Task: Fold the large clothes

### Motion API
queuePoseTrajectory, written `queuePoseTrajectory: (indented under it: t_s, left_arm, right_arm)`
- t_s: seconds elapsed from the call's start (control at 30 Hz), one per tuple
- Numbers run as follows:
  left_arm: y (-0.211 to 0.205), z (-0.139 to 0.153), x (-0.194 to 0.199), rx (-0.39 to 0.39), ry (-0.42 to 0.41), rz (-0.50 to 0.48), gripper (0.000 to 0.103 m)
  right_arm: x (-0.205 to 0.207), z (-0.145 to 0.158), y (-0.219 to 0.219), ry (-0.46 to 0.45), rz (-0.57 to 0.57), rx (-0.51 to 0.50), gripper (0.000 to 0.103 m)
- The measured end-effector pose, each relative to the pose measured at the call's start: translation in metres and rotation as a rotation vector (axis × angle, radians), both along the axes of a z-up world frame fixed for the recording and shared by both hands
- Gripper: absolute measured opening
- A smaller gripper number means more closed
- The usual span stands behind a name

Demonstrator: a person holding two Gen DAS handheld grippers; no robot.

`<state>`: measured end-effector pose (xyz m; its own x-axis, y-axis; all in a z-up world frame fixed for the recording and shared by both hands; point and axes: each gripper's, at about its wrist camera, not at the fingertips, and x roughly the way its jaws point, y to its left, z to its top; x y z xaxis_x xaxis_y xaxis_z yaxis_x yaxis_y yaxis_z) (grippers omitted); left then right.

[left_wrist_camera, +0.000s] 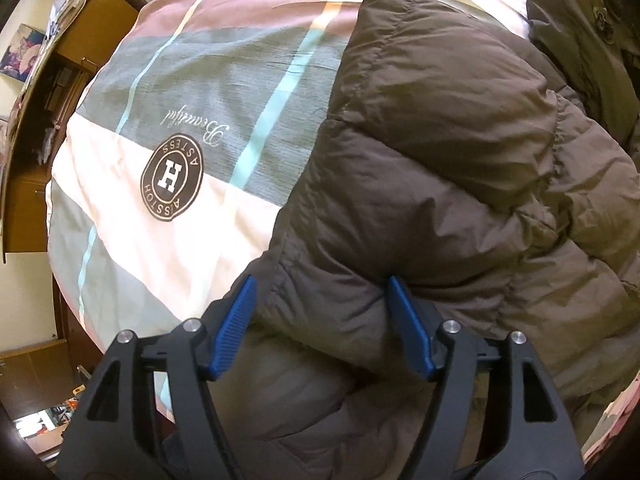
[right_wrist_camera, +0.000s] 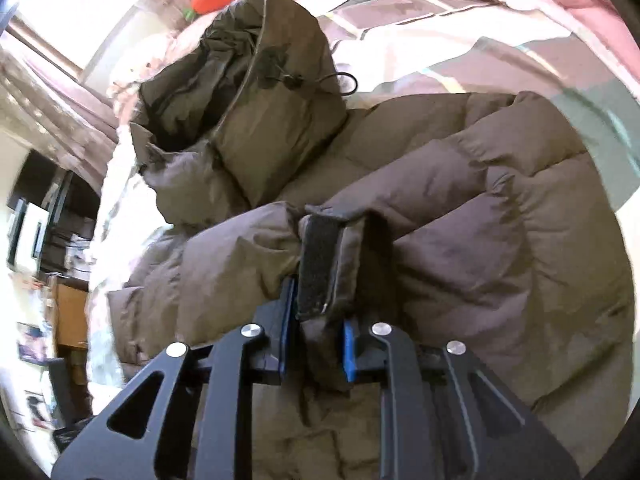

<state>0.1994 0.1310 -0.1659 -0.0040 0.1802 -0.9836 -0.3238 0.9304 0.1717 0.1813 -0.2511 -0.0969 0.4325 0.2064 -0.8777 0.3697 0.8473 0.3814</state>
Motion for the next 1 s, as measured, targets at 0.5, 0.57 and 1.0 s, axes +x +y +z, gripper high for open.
queuePoseTrajectory:
  t_s: [0.5,0.57,1.0]
  left_arm:
    - [-0.024,0.009,-0.003,0.006,-0.044,-0.104,0.068]
    - [-0.016,-0.011,0.000,-0.013,0.017,-0.078,0.073]
    - [-0.048,0.024,-0.041,-0.081,-0.052,-0.262,0.078]
  right_arm:
    - [-0.027,-0.006,0.036,0.097,0.186,-0.056,0.059]
    - [-0.028,-0.031,0.031,0.179,0.165,-0.060,0.059]
    - [-0.091,-0.014,0.034,0.251,0.338,-0.065,0.093]
